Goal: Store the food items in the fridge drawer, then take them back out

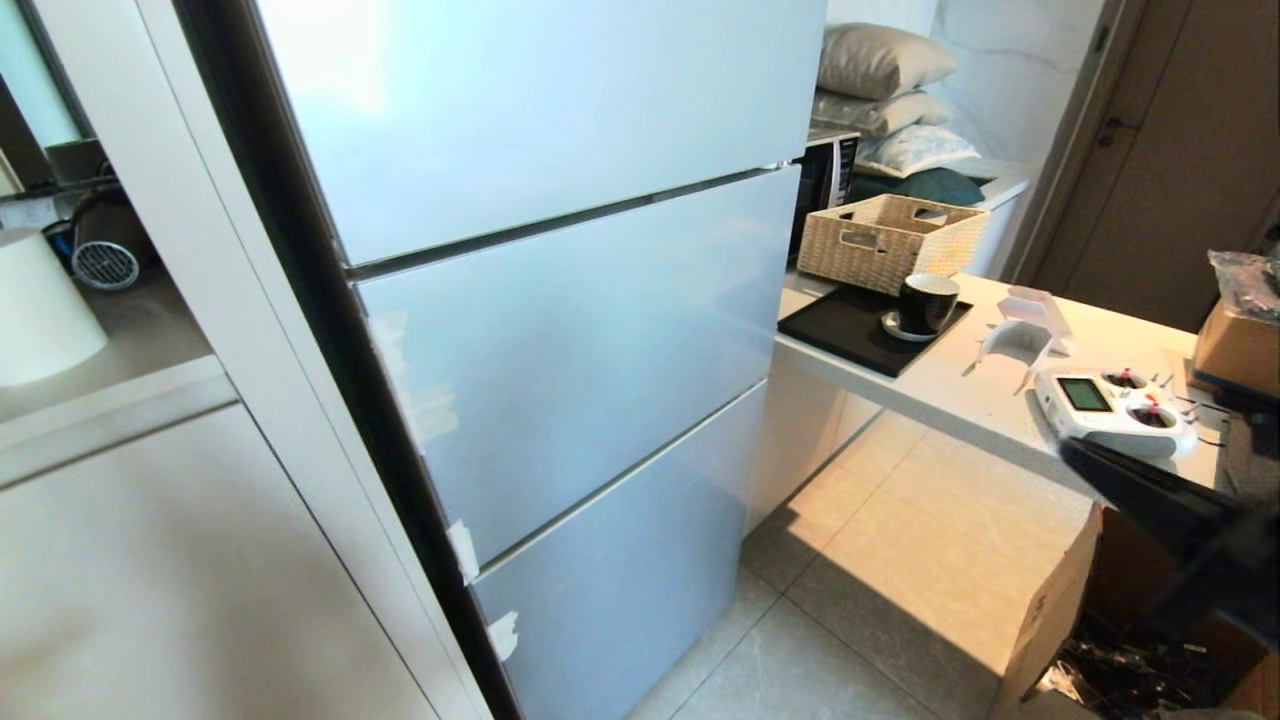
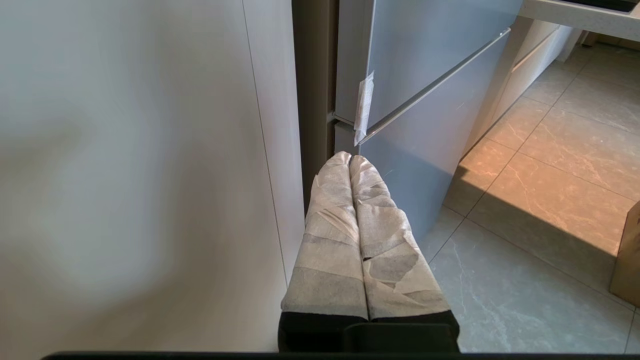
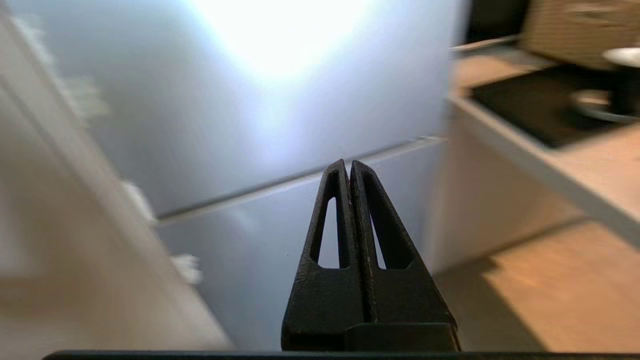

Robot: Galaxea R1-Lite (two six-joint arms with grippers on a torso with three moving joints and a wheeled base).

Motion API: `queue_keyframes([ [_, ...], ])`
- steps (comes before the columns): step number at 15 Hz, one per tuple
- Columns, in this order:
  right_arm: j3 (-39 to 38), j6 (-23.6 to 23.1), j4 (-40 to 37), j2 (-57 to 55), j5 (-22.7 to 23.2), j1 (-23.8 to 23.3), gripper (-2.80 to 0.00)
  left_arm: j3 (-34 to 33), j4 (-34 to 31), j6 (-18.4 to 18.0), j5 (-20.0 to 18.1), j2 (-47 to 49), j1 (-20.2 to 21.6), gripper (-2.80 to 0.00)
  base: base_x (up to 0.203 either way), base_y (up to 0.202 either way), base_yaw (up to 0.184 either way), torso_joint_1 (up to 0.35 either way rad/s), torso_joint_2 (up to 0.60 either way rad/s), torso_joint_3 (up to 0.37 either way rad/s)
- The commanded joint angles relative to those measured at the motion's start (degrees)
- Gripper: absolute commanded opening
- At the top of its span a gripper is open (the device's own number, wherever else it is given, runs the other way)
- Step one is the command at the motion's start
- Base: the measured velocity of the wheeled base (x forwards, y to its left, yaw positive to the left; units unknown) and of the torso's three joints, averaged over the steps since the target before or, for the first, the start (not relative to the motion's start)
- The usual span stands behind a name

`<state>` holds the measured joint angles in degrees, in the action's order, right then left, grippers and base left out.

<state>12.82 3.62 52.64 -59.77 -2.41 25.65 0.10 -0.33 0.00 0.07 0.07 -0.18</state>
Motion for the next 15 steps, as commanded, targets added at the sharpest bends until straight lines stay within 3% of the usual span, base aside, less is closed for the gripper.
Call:
queue_keyframes([
  [1, -5.9, -0.7, -7.0, 21.2, 1.0, -7.8, -2.80, 0.0, 0.0, 0.0, 0.0, 0.0, 0.0, -2.80, 0.000, 0.000, 0.000, 0.000, 0.00, 0.000],
  [3, -8.8, -1.9, -21.5, 35.2, 2.3, -14.1, -2.80, 0.0, 0.0, 0.1, 0.1, 0.0, 0.0, -2.80, 0.000, 0.000, 0.000, 0.000, 0.00, 0.000],
  [5, -10.8, -4.5, -42.4, 44.8, 3.4, -19.6, -2.80, 0.0, 0.1, 0.0, 0.0, 0.0, 0.0, -2.80, 0.000, 0.000, 0.000, 0.000, 0.00, 0.000],
  [6, -11.2, -6.2, -48.2, 49.4, 3.9, -21.6, -2.80, 0.0, 0.2, 0.0, 0.0, 0.0, 0.0, -2.80, 0.000, 0.000, 0.000, 0.000, 0.00, 0.000],
  [9, -12.3, -10.8, -52.2, 59.7, 5.0, -24.3, -2.80, -0.1, 0.2, 0.0, 0.0, 0.0, 0.0, -2.80, 0.000, 0.000, 0.000, 0.000, 0.00, 0.000],
  [13, -12.8, -3.3, -52.6, 59.7, 2.6, -25.1, -2.80, -0.1, 0.3, 0.0, 0.0, 0.0, 0.0, -2.80, 0.000, 0.000, 0.000, 0.000, 0.00, 0.000],
  [15, -12.8, -3.4, -52.5, 59.7, 2.5, -25.2, -2.80, -0.1, 0.3, 0.0, 0.0, 0.0, 0.0, -2.80, 0.000, 0.000, 0.000, 0.000, 0.00, 0.000],
])
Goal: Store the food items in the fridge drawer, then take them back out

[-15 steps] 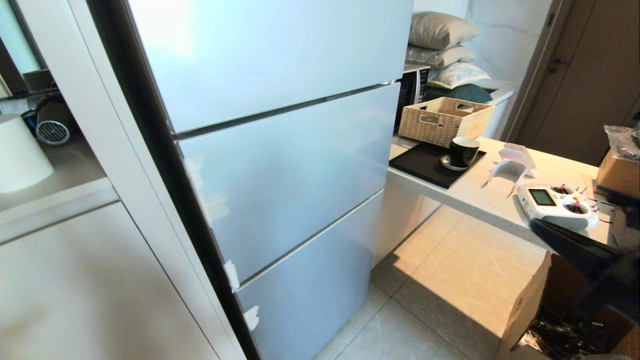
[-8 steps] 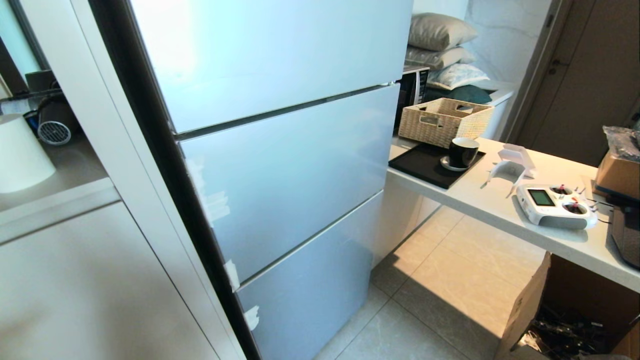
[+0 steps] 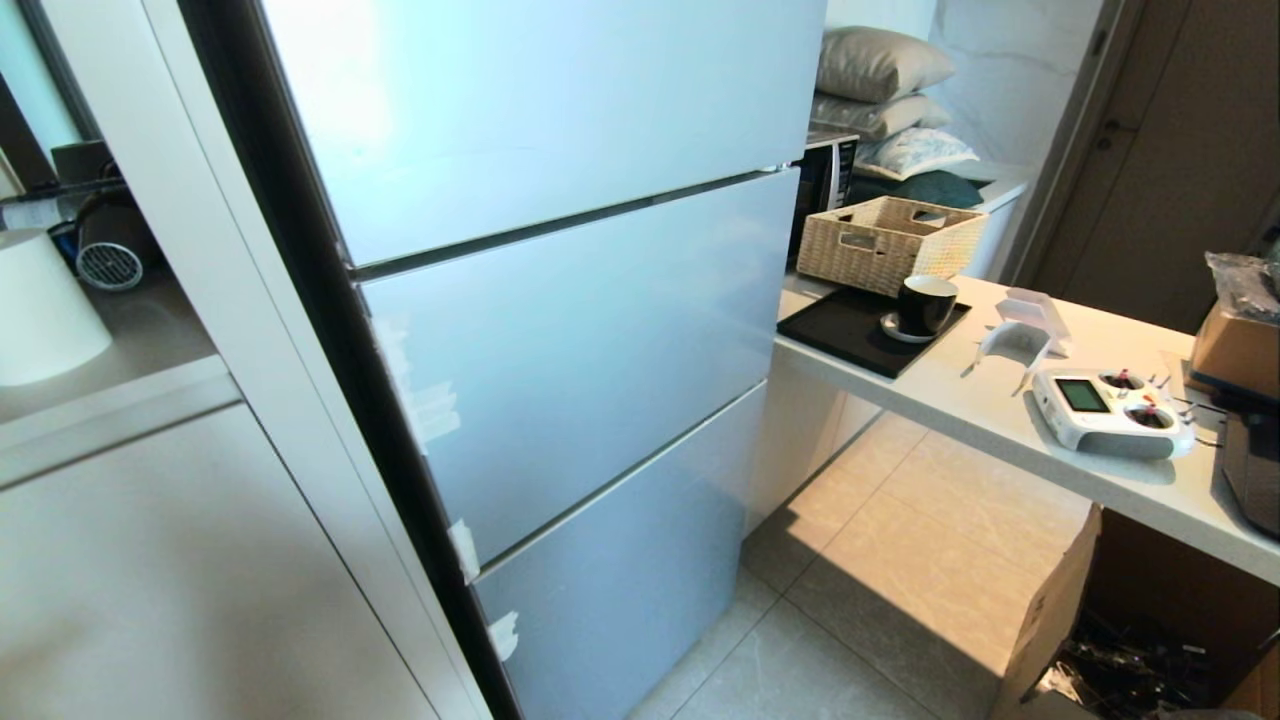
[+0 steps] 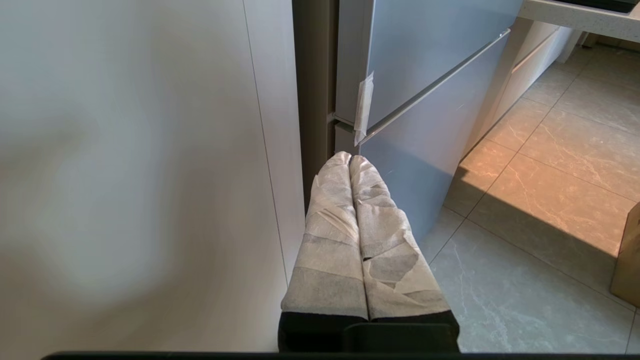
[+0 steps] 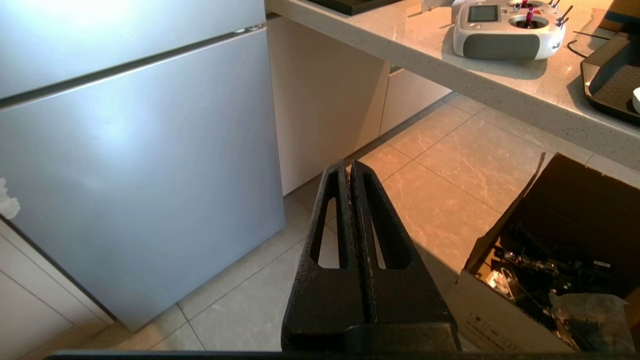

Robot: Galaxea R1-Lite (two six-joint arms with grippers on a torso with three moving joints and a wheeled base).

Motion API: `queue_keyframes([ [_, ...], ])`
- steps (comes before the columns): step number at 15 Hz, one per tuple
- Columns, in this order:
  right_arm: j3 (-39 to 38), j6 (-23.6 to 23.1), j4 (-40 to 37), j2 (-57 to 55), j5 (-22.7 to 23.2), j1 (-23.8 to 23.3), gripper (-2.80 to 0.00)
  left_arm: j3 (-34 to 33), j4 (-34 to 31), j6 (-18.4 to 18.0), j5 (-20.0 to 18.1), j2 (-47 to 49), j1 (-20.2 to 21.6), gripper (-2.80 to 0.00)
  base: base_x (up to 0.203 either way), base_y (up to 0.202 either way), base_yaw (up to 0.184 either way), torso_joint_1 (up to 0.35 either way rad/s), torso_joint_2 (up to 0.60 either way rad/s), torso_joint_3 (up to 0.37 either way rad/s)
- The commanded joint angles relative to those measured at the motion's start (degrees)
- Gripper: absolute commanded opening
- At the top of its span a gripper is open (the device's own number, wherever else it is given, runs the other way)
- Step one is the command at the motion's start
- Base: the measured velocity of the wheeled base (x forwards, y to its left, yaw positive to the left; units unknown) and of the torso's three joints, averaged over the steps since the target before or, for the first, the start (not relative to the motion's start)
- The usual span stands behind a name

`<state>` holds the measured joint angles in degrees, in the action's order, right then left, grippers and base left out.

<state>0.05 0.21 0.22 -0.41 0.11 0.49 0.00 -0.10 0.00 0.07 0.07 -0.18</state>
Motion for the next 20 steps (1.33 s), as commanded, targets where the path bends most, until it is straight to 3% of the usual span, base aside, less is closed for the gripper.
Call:
queue_keyframes([
  [1, 0.0, 0.0, -0.1, 0.3, -0.1, 0.0, -2.80, 0.0, 0.0, 0.0, 0.0, 0.0, 0.0, -2.80, 0.000, 0.000, 0.000, 0.000, 0.00, 0.000],
  [12, 0.0, 0.0, 0.0, 0.3, 0.0, 0.0, -2.80, 0.2, 0.6, -1.1, 0.1, 0.0, 0.0, -2.80, 0.000, 0.000, 0.000, 0.000, 0.00, 0.000],
  [14, 0.0, 0.0, -0.1, 0.3, 0.0, 0.0, -2.80, 6.4, 3.2, 0.0, -1.5, 1.5, 0.0, -2.80, 0.000, 0.000, 0.000, 0.000, 0.00, 0.000],
  [17, 0.0, 0.0, -0.1, 0.3, 0.0, 0.0, -2.80, 15.8, 5.0, 4.1, -4.6, 16.0, -0.1, -2.80, 0.000, 0.000, 0.000, 0.000, 0.00, 0.000],
  [20, 0.0, 0.0, -0.1, 0.3, 0.0, 0.0, -2.80, 20.7, 10.3, 12.2, -8.1, 36.0, -0.8, -2.80, 0.000, 0.000, 0.000, 0.000, 0.00, 0.000],
])
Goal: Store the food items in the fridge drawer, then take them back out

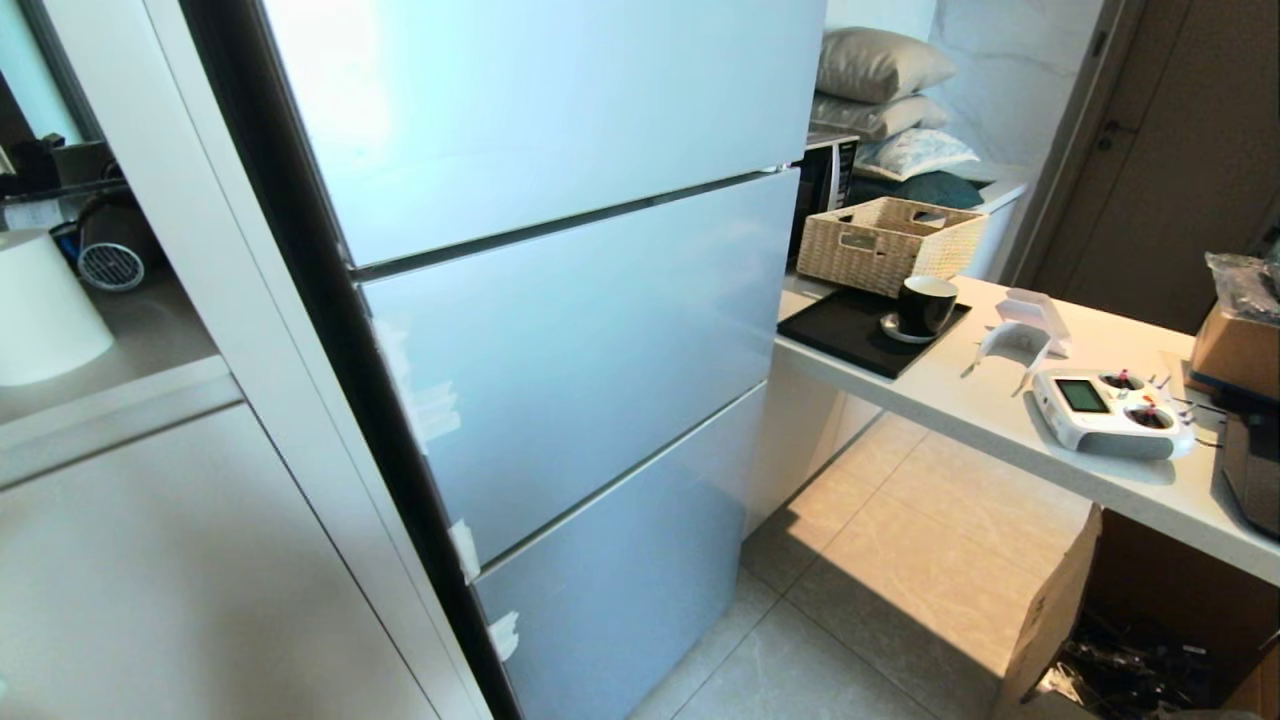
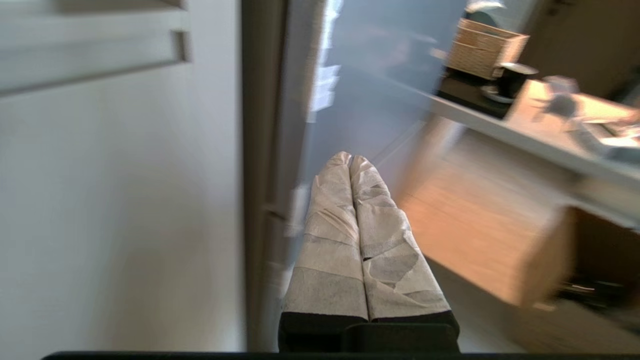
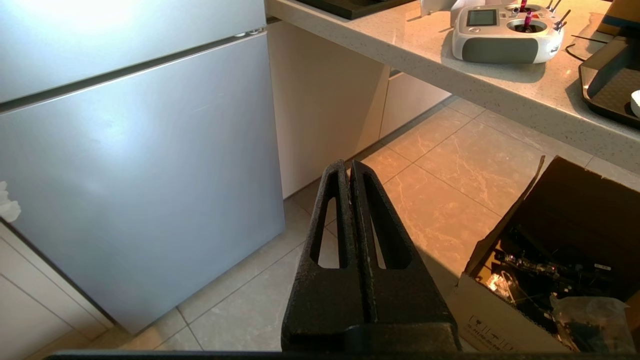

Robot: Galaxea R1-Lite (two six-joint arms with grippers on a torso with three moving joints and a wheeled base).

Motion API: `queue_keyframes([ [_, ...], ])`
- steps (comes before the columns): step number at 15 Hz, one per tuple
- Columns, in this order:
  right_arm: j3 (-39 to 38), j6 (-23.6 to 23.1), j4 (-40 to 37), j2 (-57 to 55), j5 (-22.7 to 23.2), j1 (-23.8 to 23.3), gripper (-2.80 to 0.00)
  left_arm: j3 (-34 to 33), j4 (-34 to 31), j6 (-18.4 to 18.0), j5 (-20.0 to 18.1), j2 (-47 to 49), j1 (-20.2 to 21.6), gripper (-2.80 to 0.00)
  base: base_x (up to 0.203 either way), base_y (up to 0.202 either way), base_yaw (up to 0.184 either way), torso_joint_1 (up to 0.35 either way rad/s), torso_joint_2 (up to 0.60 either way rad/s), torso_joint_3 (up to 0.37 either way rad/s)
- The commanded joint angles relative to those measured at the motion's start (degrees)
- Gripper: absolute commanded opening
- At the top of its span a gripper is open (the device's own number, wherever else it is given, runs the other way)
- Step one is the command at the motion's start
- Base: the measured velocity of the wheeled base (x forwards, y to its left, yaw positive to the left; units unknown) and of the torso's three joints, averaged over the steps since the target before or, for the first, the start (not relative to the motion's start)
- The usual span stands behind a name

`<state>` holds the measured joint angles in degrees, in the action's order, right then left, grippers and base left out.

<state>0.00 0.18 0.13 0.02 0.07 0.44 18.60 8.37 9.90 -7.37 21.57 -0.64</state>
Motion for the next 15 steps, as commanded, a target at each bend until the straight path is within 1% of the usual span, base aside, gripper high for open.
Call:
queue_keyframes([
  [1, 0.0, 0.0, 0.0, -0.1, 0.0, 0.0, -2.80, 3.0, 5.0, 4.2, -1.5, 21.3, -0.5, -2.80, 0.000, 0.000, 0.000, 0.000, 0.00, 0.000],
  [3, 0.0, 0.0, 0.0, -0.1, 0.0, 0.0, -2.80, 4.5, 11.9, 6.5, -2.4, 33.5, -0.7, -2.80, 0.000, 0.000, 0.000, 0.000, 0.00, 0.000],
  [5, 0.0, 0.0, 0.0, -0.1, 0.0, 0.0, -2.80, 6.1, 18.3, 7.9, -1.3, 44.0, -1.2, -2.80, 0.000, 0.000, 0.000, 0.000, 0.00, 0.000],
  [6, 0.0, 0.0, 0.0, -0.1, 0.0, 0.0, -2.80, 7.0, 20.9, 8.7, 0.6, 48.5, -2.3, -2.80, 0.000, 0.000, 0.000, 0.000, 0.00, 0.000],
  [8, 0.0, 0.0, 0.0, -0.1, 0.0, 0.0, -2.80, 8.6, 26.1, 10.2, 5.7, 55.8, -5.7, -2.80, 0.000, 0.000, 0.000, 0.000, 0.00, 0.000],
  [11, 0.0, 0.0, 0.0, -0.1, 0.0, 0.0, -2.80, 11.6, 38.1, 10.9, 14.9, 65.2, -9.2, -2.80, 0.000, 0.000, 0.000, 0.000, 0.00, 0.000],
  [12, 0.0, 0.0, 0.0, -0.1, 0.0, 0.0, -2.80, 12.9, 41.4, 11.0, 18.9, 66.8, -10.8, -2.80, 0.000, 0.000, 0.000, 0.000, 0.00, 0.000],
  [13, 0.0, 0.0, 0.0, -0.1, 0.0, 0.0, -2.80, 14.1, 41.9, 11.0, 20.0, 67.1, -11.1, -2.80, 0.000, 0.000, 0.000, 0.000, 0.00, 0.000],
  [15, 0.0, 0.0, 0.0, -0.1, 0.0, 0.0, -2.80, 16.5, 42.0, 11.0, 20.7, 67.5, -11.1, -2.80, 0.000, 0.000, 0.000, 0.000, 0.00, 0.000],
])
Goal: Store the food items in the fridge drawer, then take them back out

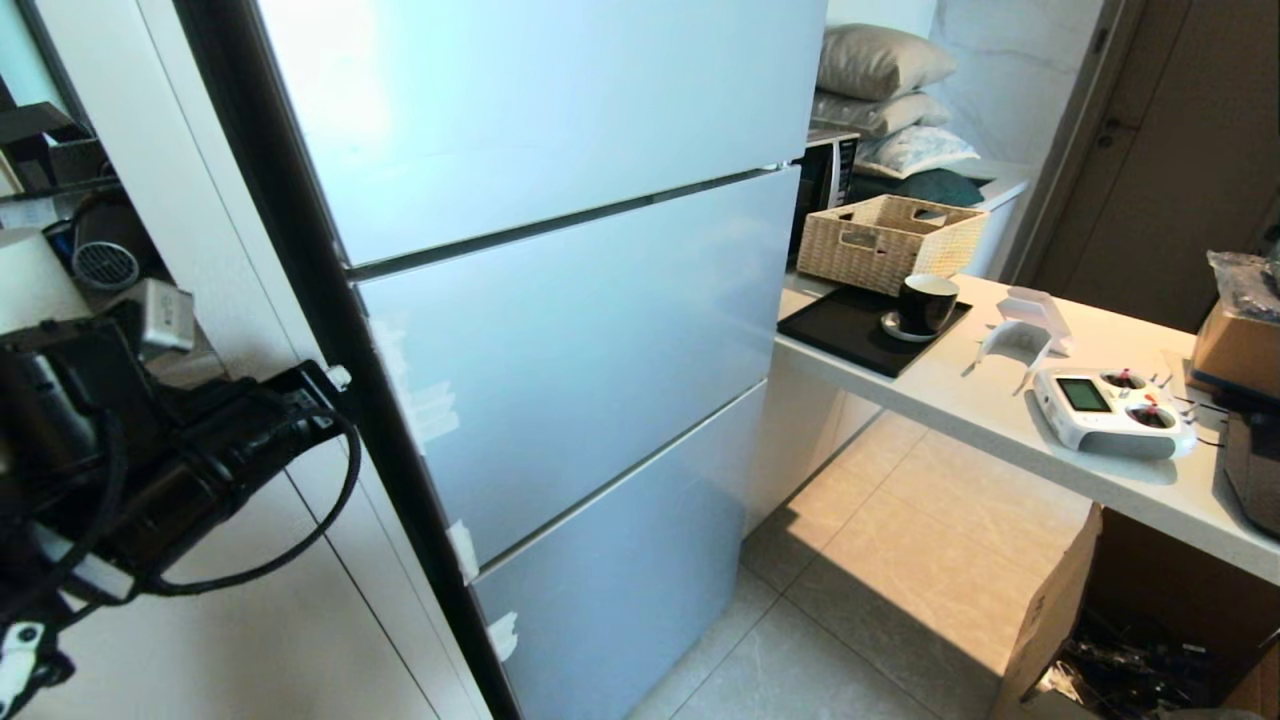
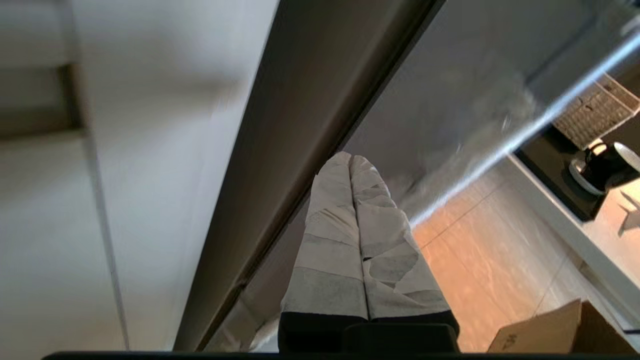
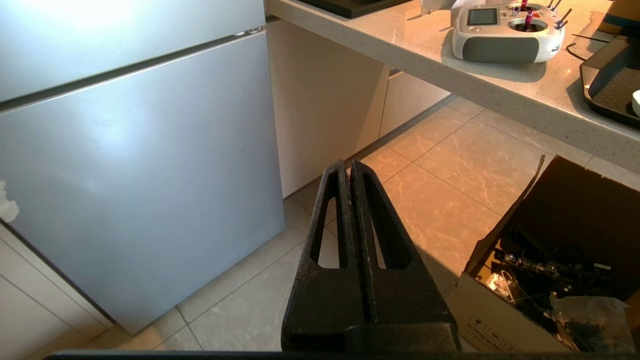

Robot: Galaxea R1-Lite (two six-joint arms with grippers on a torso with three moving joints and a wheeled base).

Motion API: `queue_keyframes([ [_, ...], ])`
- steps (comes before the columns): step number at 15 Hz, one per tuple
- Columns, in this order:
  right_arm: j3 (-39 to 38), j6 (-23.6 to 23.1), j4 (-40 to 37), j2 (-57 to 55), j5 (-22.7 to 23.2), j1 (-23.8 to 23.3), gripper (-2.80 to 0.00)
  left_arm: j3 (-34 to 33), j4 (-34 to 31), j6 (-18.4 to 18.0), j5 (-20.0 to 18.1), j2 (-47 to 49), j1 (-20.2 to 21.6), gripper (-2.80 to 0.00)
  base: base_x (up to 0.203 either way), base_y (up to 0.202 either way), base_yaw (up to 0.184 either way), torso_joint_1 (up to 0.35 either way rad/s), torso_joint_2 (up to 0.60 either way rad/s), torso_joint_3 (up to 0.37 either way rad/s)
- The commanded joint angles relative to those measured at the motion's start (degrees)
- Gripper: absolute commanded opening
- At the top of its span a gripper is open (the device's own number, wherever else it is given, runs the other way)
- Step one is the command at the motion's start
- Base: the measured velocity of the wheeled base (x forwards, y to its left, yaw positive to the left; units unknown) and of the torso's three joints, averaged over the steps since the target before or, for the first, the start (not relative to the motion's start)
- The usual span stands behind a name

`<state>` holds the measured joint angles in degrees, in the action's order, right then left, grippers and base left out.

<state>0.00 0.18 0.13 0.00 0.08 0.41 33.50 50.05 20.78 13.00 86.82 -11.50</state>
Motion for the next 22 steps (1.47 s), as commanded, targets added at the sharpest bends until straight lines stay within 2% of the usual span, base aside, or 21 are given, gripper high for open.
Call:
queue_keyframes([
  [1, 0.0, 0.0, 0.0, -0.1, -0.1, 0.0, -2.80, 2.9, 0.3, 0.1, 1.8, 2.7, -0.3, -2.80, 0.000, 0.000, 0.000, 0.000, 0.00, 0.000],
  [3, 0.0, 0.0, 0.0, -0.1, 0.0, 0.0, -2.80, 4.8, 0.4, 0.2, 3.1, 4.5, -0.3, -2.80, 0.000, 0.000, 0.000, 0.000, 0.00, 0.000],
  [6, 0.0, 0.0, 0.0, -0.1, 0.0, 0.0, -2.80, 6.1, 0.5, 1.0, 3.2, 4.5, -0.5, -2.80, 0.000, 0.000, 0.000, 0.000, 0.00, 0.000],
  [10, 0.0, 0.0, 0.0, -0.1, 0.0, 0.0, -2.80, 6.0, 0.5, 0.9, 3.3, 3.8, -4.1, -2.80, 0.000, 0.000, 0.000, 0.000, 0.00, 0.000],
  [14, 0.0, 0.0, 0.0, -0.1, 0.0, 0.0, -2.80, 3.5, 0.3, 1.0, 3.2, 1.3, -7.2, -2.80, 0.000, 0.000, 0.000, 0.000, 0.00, 0.000],
  [17, 0.0, 0.0, 0.0, -0.1, 0.0, 0.0, -2.80, 1.2, 0.3, 1.7, 2.7, -0.5, -7.5, -2.80, 0.000, 0.000, 0.000, 0.000, 0.00, 0.000],
  [22, 0.0, 0.0, 0.0, -0.1, 0.0, 0.0, -2.80, 1.1, 0.4, 3.3, 2.3, -0.1, -9.1, -2.80, 0.000, 0.000, 0.000, 0.000, 0.00, 0.000],
])
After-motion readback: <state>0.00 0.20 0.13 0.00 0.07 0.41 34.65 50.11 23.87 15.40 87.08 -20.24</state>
